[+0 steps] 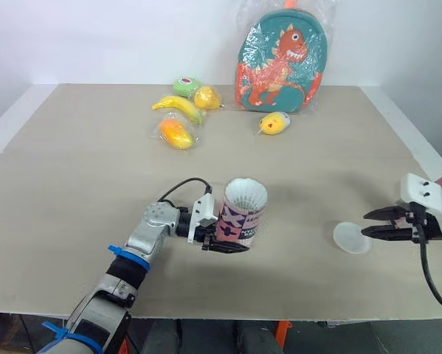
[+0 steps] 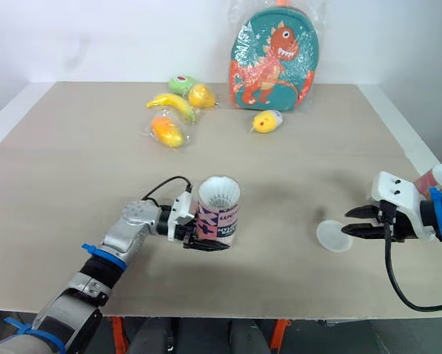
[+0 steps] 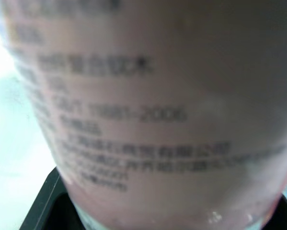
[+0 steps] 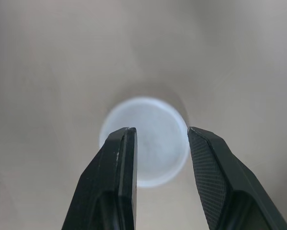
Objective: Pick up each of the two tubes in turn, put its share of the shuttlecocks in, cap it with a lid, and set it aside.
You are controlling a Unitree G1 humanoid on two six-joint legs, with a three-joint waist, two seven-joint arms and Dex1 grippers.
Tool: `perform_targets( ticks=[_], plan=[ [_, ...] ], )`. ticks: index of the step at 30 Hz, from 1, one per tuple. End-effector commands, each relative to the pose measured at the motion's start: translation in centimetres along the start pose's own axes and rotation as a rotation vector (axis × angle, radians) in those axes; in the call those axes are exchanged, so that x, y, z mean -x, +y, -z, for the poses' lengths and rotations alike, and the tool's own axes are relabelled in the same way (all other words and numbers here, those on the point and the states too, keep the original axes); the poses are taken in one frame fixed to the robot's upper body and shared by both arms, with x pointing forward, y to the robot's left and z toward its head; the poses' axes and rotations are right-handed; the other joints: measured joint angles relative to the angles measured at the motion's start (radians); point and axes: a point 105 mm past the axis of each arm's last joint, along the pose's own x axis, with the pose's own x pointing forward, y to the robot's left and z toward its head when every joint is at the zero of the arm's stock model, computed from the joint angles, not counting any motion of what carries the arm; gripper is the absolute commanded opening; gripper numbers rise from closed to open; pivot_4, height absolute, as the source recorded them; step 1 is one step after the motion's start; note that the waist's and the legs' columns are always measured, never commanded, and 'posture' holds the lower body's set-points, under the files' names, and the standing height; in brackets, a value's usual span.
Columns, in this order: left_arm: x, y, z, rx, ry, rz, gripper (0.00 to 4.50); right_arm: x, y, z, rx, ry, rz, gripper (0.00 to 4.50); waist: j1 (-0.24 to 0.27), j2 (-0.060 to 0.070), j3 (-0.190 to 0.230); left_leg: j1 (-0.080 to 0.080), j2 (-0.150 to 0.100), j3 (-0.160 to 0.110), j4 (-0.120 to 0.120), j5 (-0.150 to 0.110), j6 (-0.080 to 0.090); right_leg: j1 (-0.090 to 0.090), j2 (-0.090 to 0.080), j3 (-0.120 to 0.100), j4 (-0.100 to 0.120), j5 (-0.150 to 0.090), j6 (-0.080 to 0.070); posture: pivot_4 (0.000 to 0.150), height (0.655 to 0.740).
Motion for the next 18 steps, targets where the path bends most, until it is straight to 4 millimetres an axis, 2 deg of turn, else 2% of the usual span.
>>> perform_targets(
  ticks=[1,6,11,18],
  plan=[
    [-0.4,0.9,-0.1,-0.041,-0.002,-0.025,2.83,-0.2,-0.7,0.0,-0.008,-0.011,0.022,1.89,-0.001,0.0,0.0,0.001,0.0,0.0,0.0,0.0,0.0,0.001,0.0,0.0,0.0,0.0,0.0,0.15,0.7347],
    [-0.8,1.3,-0.3,-0.05,-0.024,-0.039,2.83,-1.2,-1.0,0.8,-0.04,0.013,0.01,1.89,-0.003,0.0,0.0,0.002,-0.001,0.0,0.0,0.001,-0.001,0.002,0.0,0.0,0.0,0.001,0.001,0.15,0.7347],
    [-0.8,0.7,0.3,-0.029,-0.005,-0.01,2.83,-2.7,-0.6,2.7,-0.063,0.081,-0.025,1.89,-0.004,0.0,0.0,0.003,0.0,0.0,0.0,0.001,-0.002,0.003,0.0,0.0,0.0,0.001,0.002,0.15,0.7347],
    [-0.7,0.3,0.8,-0.031,0.012,0.002,2.83,-3.4,-0.5,3.2,-0.043,0.108,-0.048,1.89,-0.008,0.001,0.0,0.008,-0.001,0.0,0.0,0.001,-0.002,0.009,0.0,0.0,0.0,0.0,0.002,0.15,0.7347]
  ],
)
